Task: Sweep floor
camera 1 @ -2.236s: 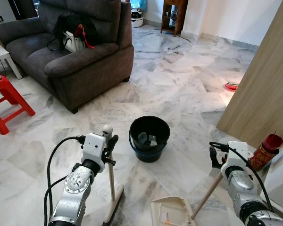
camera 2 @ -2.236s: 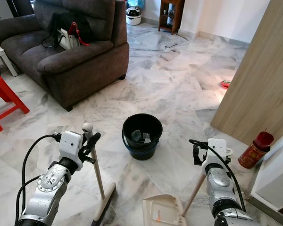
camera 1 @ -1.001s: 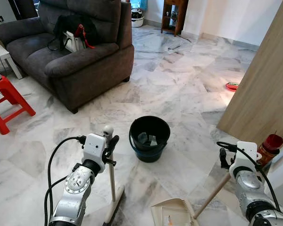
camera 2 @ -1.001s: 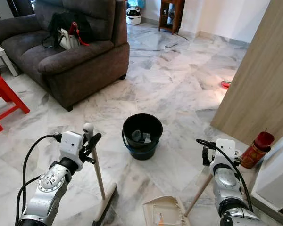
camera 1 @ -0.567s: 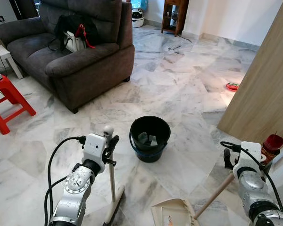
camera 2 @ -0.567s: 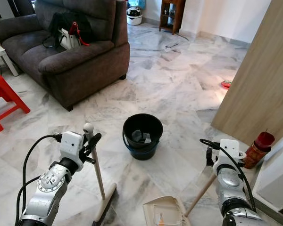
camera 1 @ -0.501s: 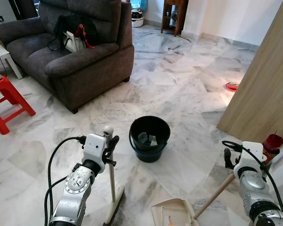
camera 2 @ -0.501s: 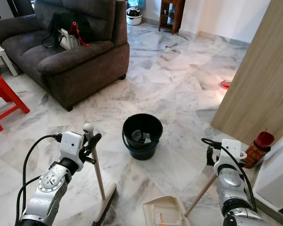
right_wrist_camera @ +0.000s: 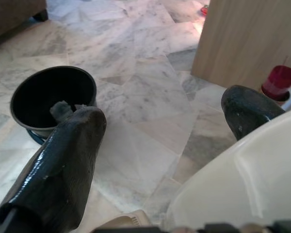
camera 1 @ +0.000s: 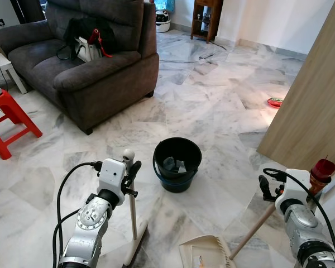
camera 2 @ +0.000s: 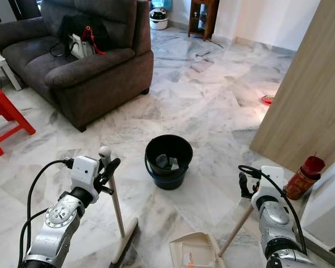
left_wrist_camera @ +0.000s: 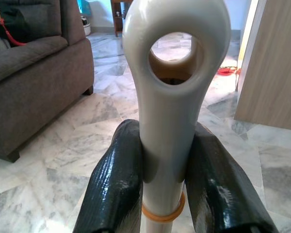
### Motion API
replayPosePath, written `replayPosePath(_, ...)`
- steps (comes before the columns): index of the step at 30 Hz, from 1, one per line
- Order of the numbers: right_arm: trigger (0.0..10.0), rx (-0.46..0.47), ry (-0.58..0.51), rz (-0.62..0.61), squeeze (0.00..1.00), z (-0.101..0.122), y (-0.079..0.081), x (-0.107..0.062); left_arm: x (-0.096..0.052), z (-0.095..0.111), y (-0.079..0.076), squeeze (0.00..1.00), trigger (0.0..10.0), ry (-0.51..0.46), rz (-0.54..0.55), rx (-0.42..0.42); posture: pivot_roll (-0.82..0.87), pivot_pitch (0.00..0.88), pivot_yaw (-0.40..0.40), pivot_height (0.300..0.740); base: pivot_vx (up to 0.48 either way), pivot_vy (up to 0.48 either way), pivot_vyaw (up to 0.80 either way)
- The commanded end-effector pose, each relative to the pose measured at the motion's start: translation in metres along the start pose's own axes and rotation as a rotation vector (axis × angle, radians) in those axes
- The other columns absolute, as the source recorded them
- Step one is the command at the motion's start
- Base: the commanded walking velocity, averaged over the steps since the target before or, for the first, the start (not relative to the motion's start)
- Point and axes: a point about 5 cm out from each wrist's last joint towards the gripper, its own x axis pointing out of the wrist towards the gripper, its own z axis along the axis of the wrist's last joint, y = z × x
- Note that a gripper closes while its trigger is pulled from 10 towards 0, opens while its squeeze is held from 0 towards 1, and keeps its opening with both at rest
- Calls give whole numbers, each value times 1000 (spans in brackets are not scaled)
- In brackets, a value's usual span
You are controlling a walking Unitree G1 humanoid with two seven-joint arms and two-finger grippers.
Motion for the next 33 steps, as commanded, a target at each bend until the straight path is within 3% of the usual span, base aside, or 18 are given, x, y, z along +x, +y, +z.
replayPosePath(1,10000,4,-26,7,0,4,1,1,2,6,-1,0,10000,-23,-16,15,120,0,-2,740,0,0,0)
replayPosePath(18,10000,20,-28,46,0,2,9,1,2,5,1,0,10000,-15,-2,42,119,0,-3,740,0,0,97)
replayPosePath(28,10000,-23,-17,78,0,1,16,2,2,5,0,0,10000,-13,-4,43,119,0,-5,740,0,0,108)
replayPosePath(33,10000,-22,-18,86,0,1,18,2,2,5,0,0,10000,-13,-5,48,120,0,-5,740,0,-256,0)
